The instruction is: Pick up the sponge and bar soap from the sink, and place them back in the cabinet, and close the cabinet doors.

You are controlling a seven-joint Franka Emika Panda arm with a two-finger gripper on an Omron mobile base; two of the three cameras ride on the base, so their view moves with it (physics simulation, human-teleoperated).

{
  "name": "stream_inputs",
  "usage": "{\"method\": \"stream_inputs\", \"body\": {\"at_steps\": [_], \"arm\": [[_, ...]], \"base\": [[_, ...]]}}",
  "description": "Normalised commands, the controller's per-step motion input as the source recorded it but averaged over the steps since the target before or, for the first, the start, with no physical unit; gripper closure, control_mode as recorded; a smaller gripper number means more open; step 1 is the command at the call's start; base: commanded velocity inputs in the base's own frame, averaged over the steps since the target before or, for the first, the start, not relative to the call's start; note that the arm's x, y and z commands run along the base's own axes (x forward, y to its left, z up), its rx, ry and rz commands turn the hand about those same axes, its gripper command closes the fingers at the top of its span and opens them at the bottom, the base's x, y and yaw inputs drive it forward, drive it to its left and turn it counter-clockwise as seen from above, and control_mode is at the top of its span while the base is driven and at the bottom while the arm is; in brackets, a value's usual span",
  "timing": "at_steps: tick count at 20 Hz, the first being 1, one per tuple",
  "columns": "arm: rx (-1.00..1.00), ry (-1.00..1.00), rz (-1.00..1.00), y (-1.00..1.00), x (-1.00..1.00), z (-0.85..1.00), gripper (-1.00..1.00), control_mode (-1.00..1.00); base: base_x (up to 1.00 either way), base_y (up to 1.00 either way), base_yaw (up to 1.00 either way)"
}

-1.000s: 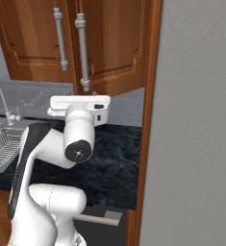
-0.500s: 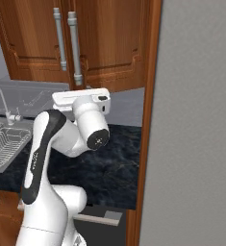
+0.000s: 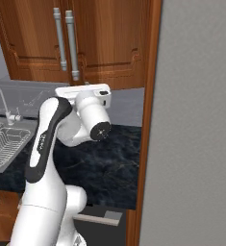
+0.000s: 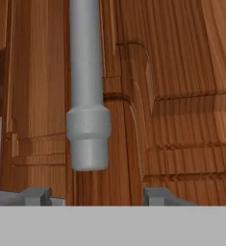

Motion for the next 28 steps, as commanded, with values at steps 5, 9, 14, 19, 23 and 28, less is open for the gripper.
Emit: {"method": "stream_inputs", "body": {"at_steps": [5, 9, 14, 19, 23, 28], "arm": [[0.0, 0.0, -0.01, 0.0, 0.38, 0.0, -1.0, -1.0], [0.0, 0.0, -0.02, 0.0, 0.32, 0.0, -1.0, -1.0], [0.0, 0.0, -0.02, 0.0, 0.26, 0.0, -1.0, -1.0], [0.0, 0.0, -0.01, 0.0, 0.2, 0.0, -1.0, -1.0], [0.0, 0.0, 0.0, 0.0, 0.17, 0.0, -1.0, -1.0], [0.0, 0.0, 0.0, 0.0, 0.18, 0.0, -1.0, -1.0]], "base": [[0.0, 0.0, 0.0], [0.0, 0.0, 0.0], [0.0, 0.0, 0.0], [0.0, 0.0, 0.0], [0.0, 0.0, 0.0], [0.0, 0.0, 0.0]]}}
